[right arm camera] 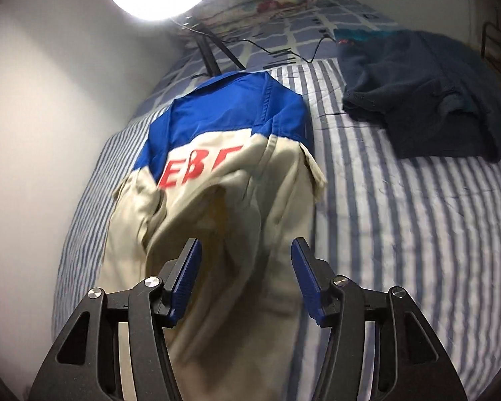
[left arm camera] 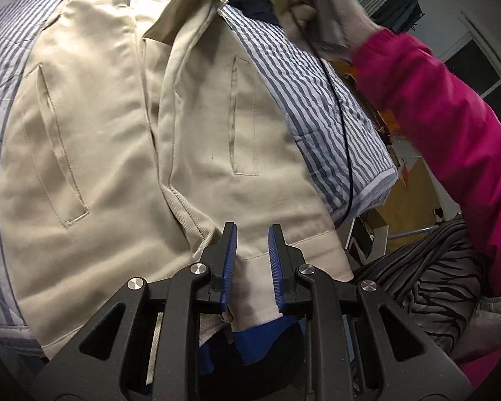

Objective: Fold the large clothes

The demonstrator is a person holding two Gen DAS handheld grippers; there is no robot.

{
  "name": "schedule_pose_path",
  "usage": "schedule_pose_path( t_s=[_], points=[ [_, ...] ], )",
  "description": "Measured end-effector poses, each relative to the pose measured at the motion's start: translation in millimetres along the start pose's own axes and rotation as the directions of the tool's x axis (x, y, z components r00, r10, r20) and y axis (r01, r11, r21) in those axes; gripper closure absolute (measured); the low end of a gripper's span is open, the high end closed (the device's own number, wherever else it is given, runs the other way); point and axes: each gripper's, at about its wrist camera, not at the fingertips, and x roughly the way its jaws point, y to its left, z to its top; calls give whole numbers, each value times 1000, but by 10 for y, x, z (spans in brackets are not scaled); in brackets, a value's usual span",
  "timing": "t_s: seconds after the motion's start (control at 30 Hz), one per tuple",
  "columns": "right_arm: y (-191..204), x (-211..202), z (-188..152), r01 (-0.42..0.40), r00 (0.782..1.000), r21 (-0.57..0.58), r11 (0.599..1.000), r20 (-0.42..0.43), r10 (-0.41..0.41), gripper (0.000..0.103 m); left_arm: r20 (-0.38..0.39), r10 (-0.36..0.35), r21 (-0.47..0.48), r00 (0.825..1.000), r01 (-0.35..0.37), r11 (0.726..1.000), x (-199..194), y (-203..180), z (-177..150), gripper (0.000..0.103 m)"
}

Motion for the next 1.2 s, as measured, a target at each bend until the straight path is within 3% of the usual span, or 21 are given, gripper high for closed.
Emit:
schedule_pose_path(
  t_s=[0.03,0.07,0.1,0.17,0.3,0.37,0.47,0.6,0.7,0.8,0.87,0.9,0.93,1.07,1.1,1.13,1.2],
  points=[
    [-1,79,34,-5,1000,6,1000,-2,5,52,-2,-3,-2,1000,3,1000,-6,-9,-4,85],
    [4,142,53,-7,1000,8,1000,-12,7,66,-5,-8,-3,1000,8,1000,-2,-25,0,85],
    [23,184,58,-5,1000,9,1000,-21,5,101,-8,-13,-3,1000,13,1000,3,-34,-1,85],
    [46,270,98,2,999,28,1000,-46,0,99,-16,-26,-5,1000,26,1000,18,-43,-6,85],
    [251,181,192,-19,1000,-11,1000,4,19,100,-55,-67,-36,996,65,997,119,-24,-44,85],
    [405,218,290,13,1000,-46,999,20,-12,100,-68,-67,-34,995,65,997,184,-42,-64,85],
    [685,567,405,55,998,-122,991,-12,-57,100,-70,-61,-16,996,60,998,218,-69,-34,85],
    [951,1338,296,149,978,-212,966,-115,-176,100,-67,-58,-28,996,56,998,256,-54,7,85],
    [965,1391,244,160,978,-228,960,-94,-185,95,-78,-75,-45,994,72,996,290,-51,11,85],
    [858,1169,312,51,988,-172,984,-135,-75,92,-79,-85,-44,993,81,996,259,-66,-5,85],
    [798,829,301,-23,995,-133,991,-102,10,87,-69,-87,-38,994,84,996,198,-68,-18,85],
    [762,575,251,-45,997,-130,990,-71,36,78,-61,-95,-43,994,92,995,146,-58,-30,85],
    [722,369,188,-57,997,-126,990,-49,51,68,-54,-101,-47,993,98,994,91,-46,-42,85],
    [549,-319,-228,-74,997,-113,991,-33,70,66,2,-102,-48,995,102,994,-203,17,-117,84],
    [491,-502,-399,-70,997,-107,992,-32,67,66,17,-98,-47,995,99,994,-281,46,-138,78],
    [413,-673,-592,-69,997,-101,992,-35,66,65,39,-92,-51,995,94,994,-386,93,-171,65],
    [276,-908,-957,-61,997,-76,995,-49,58,61,84,-80,-75,993,86,993,-579,221,-232,55]
  ],
)
